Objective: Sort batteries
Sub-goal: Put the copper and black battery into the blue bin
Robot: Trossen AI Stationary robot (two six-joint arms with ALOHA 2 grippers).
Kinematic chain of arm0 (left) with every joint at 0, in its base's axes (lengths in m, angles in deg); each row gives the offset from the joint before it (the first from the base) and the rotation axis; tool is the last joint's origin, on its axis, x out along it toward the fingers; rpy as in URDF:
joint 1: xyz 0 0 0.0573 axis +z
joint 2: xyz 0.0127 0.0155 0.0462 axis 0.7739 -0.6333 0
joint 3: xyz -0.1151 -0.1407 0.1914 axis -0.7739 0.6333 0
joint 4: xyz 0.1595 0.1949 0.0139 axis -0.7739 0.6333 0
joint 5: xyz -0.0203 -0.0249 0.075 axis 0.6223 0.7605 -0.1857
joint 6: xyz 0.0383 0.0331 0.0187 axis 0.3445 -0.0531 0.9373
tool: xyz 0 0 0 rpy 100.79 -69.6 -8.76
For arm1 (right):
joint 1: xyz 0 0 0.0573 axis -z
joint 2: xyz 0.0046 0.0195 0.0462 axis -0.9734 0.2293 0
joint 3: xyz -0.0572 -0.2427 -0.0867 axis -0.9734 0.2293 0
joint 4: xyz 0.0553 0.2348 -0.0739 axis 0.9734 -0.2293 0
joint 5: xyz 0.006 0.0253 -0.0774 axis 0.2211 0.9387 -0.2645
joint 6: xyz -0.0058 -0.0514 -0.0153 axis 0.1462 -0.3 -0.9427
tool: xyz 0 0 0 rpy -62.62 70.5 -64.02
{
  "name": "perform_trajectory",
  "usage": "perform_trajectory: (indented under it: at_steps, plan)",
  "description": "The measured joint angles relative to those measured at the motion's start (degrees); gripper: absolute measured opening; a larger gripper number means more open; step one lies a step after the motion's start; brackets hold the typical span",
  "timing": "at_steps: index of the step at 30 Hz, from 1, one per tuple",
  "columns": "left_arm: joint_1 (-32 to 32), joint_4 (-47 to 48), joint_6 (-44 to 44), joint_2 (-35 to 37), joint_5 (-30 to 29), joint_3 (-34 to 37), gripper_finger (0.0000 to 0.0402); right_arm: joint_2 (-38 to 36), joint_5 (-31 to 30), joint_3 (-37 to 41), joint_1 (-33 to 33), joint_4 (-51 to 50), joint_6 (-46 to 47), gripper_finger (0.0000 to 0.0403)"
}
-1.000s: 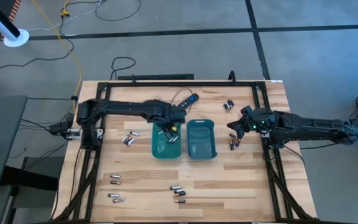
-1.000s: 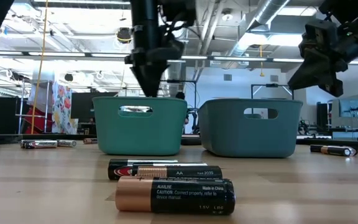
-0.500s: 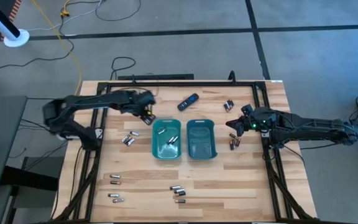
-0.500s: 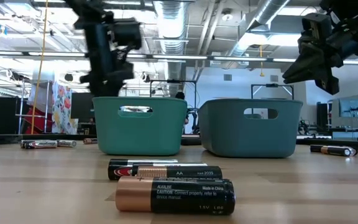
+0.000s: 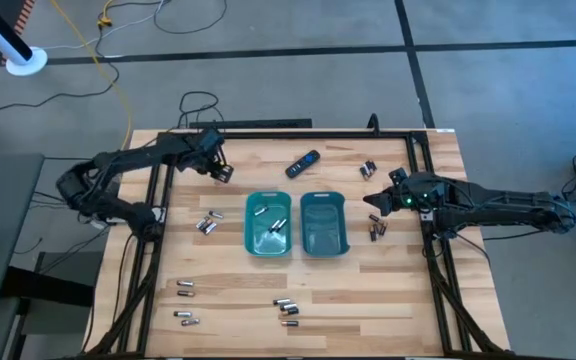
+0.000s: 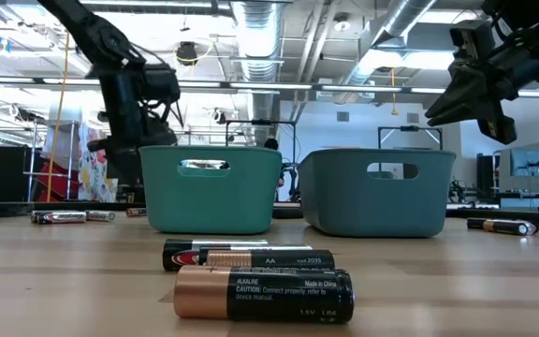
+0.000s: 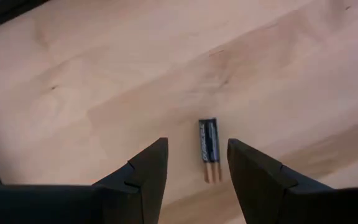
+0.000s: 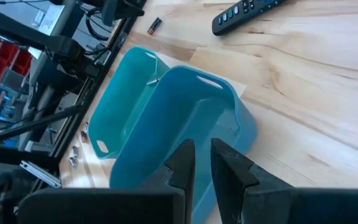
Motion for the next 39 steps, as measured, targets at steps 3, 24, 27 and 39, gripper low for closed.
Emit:
perform_trajectory:
  at_steps: [3, 24, 27, 39]
  plan:
    - [1.5, -1.2, 2.7, -2.5, 1.9, 0.0, 0.0159, 0.0, 0.0, 0.0, 0.0, 0.0, 0.0, 0.0071]
    - [2.0, -1.4, 8.1, -14.2, 4.3, -0.3, 0.0091, 0.9, -4.2, 0.0, 0.4, 0.0, 4.9, 0.0071]
    - [1.9, 0.9, 11.6, -14.2, 4.4, -0.3, 0.0039, 1.7, -4.4, 0.0, 0.6, -0.1, 4.9, 0.0071]
    - [0.1, 9.2, 5.5, -7.6, 3.2, -3.5, 0.0037, 5.4, -4.5, 0.0, 0.7, -0.3, 3.8, 0.0071]
